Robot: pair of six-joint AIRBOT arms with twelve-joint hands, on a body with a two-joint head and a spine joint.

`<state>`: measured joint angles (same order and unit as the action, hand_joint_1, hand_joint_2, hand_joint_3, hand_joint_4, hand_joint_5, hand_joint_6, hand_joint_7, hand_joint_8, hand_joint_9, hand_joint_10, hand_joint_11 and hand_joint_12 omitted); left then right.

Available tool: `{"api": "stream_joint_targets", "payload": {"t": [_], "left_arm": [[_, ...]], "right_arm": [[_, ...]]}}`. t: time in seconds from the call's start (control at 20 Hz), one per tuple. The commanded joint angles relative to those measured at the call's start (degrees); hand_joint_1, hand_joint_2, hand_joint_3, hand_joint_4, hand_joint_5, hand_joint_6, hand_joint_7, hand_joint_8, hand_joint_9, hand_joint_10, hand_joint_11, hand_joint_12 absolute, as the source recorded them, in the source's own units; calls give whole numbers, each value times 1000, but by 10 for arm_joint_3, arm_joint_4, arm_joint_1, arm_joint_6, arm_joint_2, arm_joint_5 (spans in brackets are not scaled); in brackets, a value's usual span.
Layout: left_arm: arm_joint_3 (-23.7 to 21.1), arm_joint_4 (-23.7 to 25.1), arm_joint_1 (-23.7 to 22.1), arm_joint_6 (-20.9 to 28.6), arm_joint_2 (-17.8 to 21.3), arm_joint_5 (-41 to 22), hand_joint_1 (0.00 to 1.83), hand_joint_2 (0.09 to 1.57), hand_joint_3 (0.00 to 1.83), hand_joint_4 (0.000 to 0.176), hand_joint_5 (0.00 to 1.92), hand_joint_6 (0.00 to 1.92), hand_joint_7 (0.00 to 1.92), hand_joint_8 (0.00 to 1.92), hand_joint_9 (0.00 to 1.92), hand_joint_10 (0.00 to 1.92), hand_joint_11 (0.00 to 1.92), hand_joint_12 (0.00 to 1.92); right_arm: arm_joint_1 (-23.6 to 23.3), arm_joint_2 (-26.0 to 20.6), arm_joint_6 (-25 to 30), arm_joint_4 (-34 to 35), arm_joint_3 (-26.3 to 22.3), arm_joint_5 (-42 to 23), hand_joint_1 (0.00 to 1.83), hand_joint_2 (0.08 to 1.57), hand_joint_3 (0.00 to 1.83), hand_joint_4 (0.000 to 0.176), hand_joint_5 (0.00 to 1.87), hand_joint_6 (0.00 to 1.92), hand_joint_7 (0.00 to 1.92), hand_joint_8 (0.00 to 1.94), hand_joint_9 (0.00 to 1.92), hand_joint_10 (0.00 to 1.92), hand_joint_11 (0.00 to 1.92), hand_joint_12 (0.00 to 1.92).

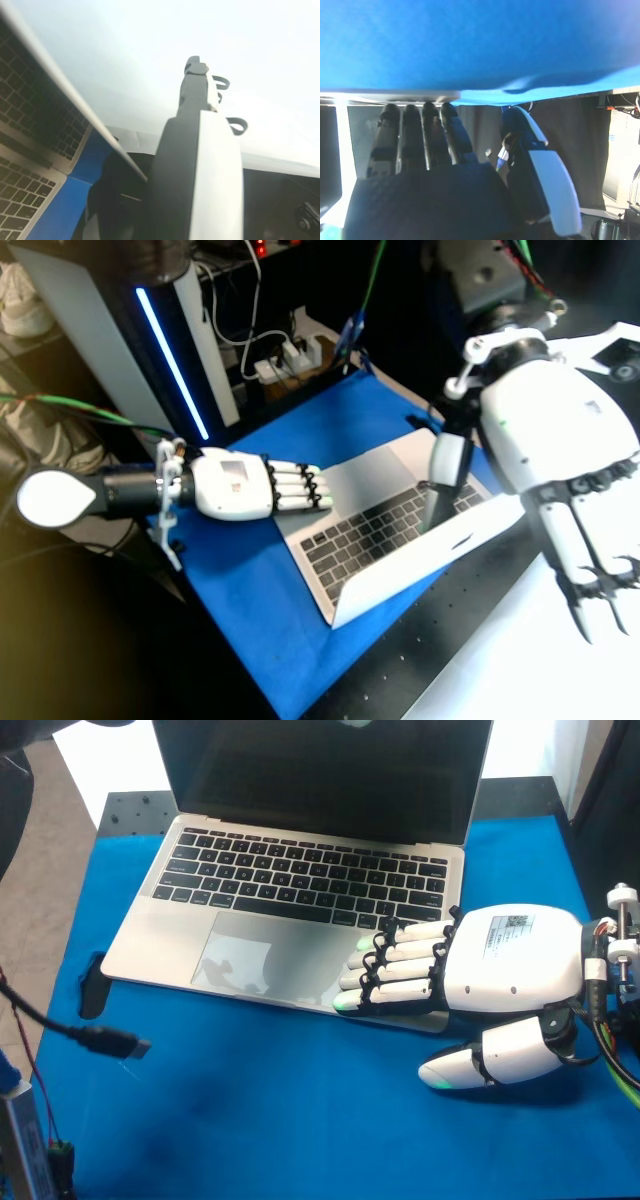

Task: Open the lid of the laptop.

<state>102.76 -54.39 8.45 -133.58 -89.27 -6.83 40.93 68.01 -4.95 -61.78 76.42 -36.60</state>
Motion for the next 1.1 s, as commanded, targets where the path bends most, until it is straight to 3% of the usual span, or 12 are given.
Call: {"api": "stream_joint_targets", "payload": {"t": [0.0, 0.15, 0.25, 0.45, 0.8, 0.9, 1.05], "left_arm": [[-14, 45, -5, 36, 6, -60, 554, 996, 0, 0, 0, 0, 0, 0, 0, 0, 0, 0], [-83, 182, -4, 139, 39, -113, 550, 995, 0, 0, 0, 0, 0, 0, 0, 0, 0, 0], [-135, 240, -4, 153, 63, -153, 494, 984, 0, 0, 0, 0, 0, 0, 0, 0, 0, 0], [-243, 313, 24, 153, 126, -240, 482, 956, 0, 0, 0, 0, 0, 0, 0, 0, 0, 0], [-413, 381, 142, 153, 239, -433, 461, 876, 0, 0, 0, 0, 0, 0, 0, 0, 0, 0], [-447, 384, 174, 153, 261, -490, 448, 871, 0, 0, 13, 5, 24, 9, 0, 0, 10, 4], [-483, 385, 217, 153, 281, -545, 470, 878, 0, 0, 37, 11, 61, 18, 0, 0, 1, 0]], "right_arm": [[-5, 6, 3, 19, -7, -43, 161, 1366, 0, 0, 125, 7, 84, 4, 46, 7, 2, 1], [-5, 6, 3, 22, -8, -43, 120, 1363, 0, 0, 183, 11, 123, 7, 91, 10, 34, 13], [-4, 6, 3, 25, -9, -43, 16, 1373, 5, 0, 180, 3, 115, 2, 81, 3, 13, 5], [1, 5, 3, 48, -13, -42, 0, 1371, 2, 0, 231, 18, 149, 12, 118, 14, 58, 24], [16, -31, 3, 175, -21, -50, 0, 1384, 3, 0, 137, 7, 90, 5, 53, 7, 36, 13], [32, -49, 2, 242, -21, -93, 90, 1402, 3, 0, 205, 20, 170, 23, 130, 24, 116, 45], [52, -73, -31, 361, -21, -155, 3, 1401, 0, 0, 125, 0, 99, 0, 63, 0, 19, 2]]}}
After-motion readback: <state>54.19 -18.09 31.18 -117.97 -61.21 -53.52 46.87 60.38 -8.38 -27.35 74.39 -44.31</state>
